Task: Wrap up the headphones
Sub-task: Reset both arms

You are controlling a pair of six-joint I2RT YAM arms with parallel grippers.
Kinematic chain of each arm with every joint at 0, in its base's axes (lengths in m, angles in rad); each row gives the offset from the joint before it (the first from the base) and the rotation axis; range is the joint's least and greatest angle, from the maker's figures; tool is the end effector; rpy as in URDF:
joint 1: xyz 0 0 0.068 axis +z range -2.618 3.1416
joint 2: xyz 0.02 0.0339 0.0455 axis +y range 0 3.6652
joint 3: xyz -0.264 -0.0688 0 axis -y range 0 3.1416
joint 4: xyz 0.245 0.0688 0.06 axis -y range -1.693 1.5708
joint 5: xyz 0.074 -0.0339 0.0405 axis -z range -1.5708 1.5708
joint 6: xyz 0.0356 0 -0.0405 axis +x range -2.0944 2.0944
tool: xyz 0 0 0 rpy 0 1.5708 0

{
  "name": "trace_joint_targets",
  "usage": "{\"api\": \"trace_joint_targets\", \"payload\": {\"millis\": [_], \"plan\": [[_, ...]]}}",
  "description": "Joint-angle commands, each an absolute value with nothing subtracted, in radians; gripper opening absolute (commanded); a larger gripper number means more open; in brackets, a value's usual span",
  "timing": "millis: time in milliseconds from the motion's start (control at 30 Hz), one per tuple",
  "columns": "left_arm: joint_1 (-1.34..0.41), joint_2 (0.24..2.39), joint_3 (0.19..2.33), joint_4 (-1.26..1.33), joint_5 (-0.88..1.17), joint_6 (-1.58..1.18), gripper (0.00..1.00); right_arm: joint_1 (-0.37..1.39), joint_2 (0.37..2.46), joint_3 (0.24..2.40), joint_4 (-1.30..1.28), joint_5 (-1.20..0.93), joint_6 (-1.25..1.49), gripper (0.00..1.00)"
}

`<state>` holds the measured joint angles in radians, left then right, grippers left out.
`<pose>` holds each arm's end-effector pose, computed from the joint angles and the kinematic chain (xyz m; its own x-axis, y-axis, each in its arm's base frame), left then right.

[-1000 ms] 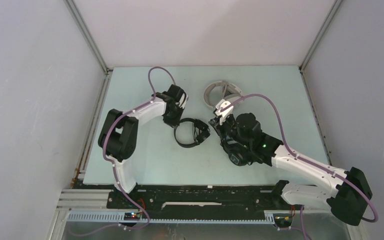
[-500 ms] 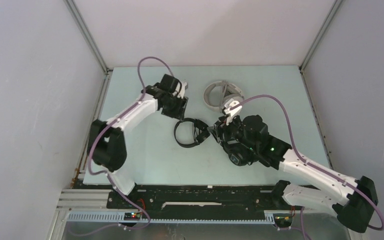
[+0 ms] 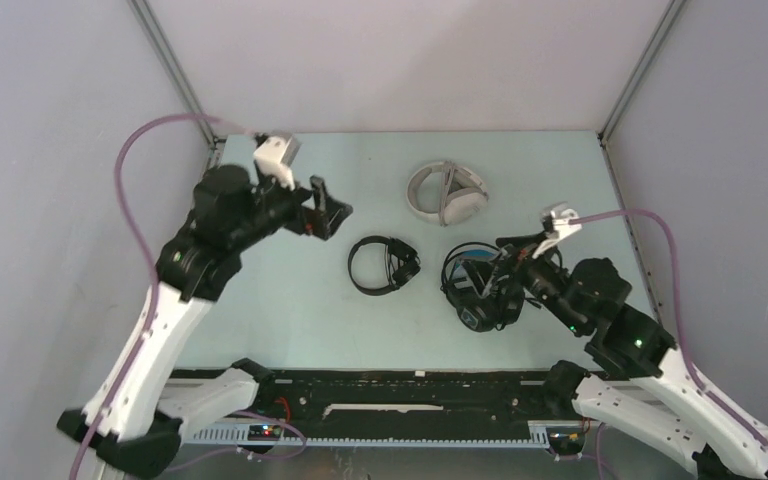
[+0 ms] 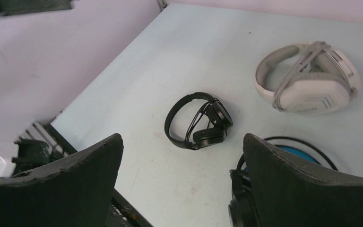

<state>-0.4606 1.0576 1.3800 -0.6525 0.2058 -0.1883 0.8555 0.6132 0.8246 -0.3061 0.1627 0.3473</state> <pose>0.1819 -0.0984 0.4427 -0.3991 -0.0065 -0.9169 0.5432 0.8039 -0.2421 0.0960 0.1017 0.3652 -0.2759 0.1946 -0.9413 -0.5799 0.7473 0.3244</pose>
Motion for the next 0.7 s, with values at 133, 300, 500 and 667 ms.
{"api": "trace_joint_targets", "payload": {"millis": [133,300,500,667], "plan": [[-0.46,0.733,1.053,-0.461,0.168,-0.314,1.0,0.857,0.568,0.93,-0.564,0.278,0.522,1.0],[-0.46,0.649,1.017,-0.455,0.111,-0.293,1.0,0.858,0.563,0.932,-0.599,0.304,0.536,1.0],[-0.46,0.662,1.023,-0.481,0.133,-0.276,1.0,0.859,0.564,0.932,-0.562,0.3,0.538,0.99],[-0.46,0.67,1.026,-0.49,0.135,-0.259,1.0,0.859,0.569,0.931,-0.567,0.31,0.549,0.99]]}}
